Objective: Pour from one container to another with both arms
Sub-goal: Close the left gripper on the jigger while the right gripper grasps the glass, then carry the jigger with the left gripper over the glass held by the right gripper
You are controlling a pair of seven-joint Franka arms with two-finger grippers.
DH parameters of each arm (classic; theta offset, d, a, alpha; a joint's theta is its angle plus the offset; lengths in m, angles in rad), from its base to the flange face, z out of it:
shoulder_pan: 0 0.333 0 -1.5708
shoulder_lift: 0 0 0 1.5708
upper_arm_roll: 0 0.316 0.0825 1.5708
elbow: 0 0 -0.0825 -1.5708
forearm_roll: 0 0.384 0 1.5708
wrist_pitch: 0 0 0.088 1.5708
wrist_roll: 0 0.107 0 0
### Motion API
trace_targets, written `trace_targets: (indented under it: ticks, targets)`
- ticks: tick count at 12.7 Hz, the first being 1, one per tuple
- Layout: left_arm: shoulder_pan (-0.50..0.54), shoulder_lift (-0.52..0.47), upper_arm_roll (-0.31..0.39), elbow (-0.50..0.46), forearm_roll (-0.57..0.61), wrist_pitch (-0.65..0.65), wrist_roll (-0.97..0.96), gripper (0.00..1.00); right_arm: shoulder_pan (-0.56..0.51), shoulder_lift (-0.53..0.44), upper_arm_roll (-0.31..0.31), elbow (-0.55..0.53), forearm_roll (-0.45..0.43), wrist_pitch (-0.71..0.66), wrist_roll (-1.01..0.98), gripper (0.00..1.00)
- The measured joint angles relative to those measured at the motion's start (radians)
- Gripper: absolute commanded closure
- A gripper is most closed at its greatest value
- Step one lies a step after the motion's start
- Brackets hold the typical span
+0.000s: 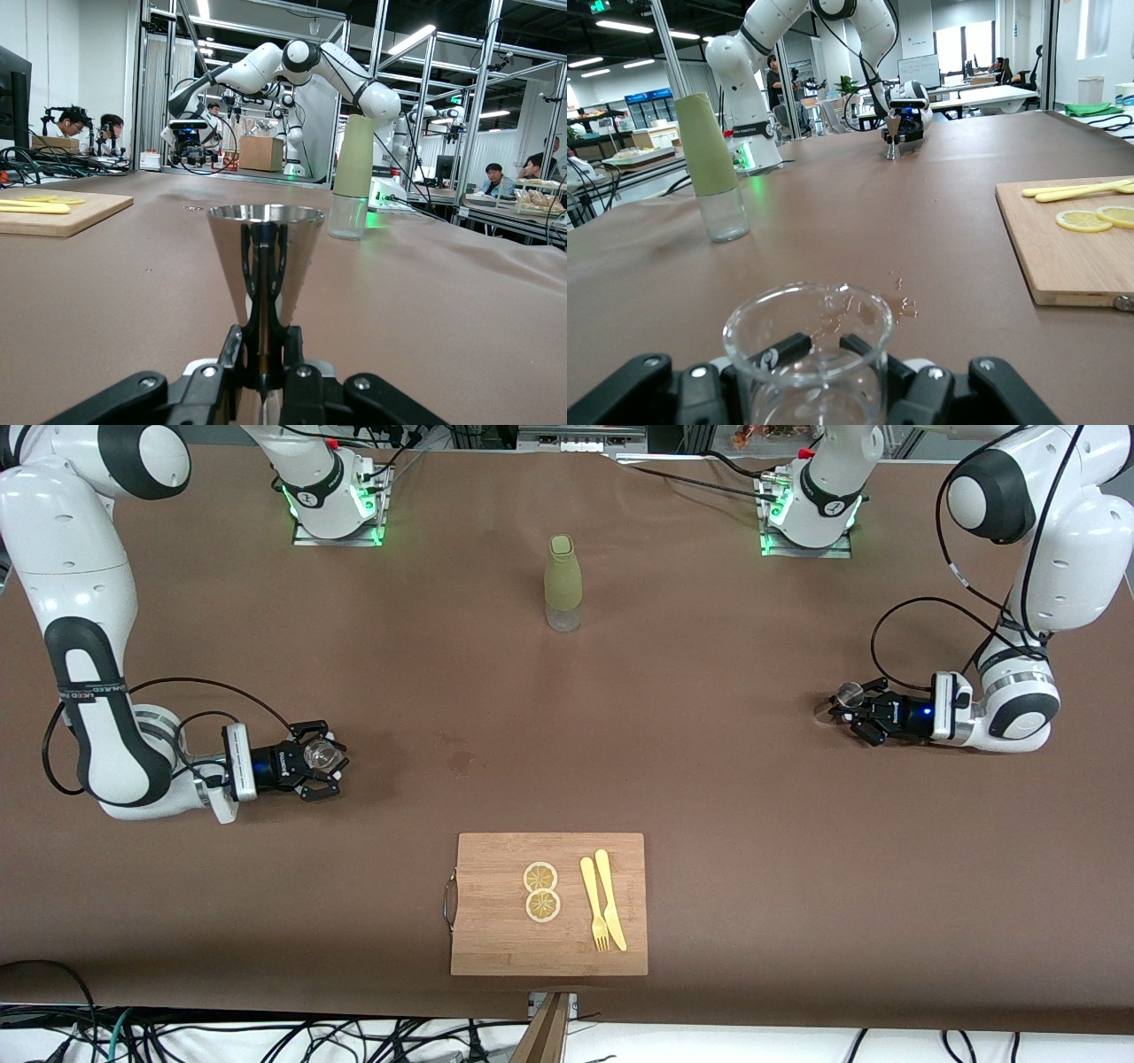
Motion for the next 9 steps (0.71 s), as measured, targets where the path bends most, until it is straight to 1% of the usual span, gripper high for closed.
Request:
trace_targets:
  ticks: [3,5,7,9]
  targets:
    - [-0.001,-0.001,-0.005,0.006,-0.002,0.000,0.000,1.00,0.000,-0.032,0.003,0.012,0.000,-0.017,0.053,0.77]
    - [-0.017,-0.012,-0.029,0.010,-0.041,0.001,-0.015,1.00,0.006,-0.066,0.006,0.030,-0.001,-0.032,0.094,0.77]
    - [-0.078,-0.030,-0.054,0.011,-0.116,0.007,-0.032,1.00,0.022,-0.081,0.008,0.052,-0.001,-0.051,0.131,0.77]
    - [-0.162,-0.037,-0.095,0.011,-0.197,0.068,-0.046,1.00,0.035,-0.083,0.012,0.065,-0.001,-0.053,0.157,0.77]
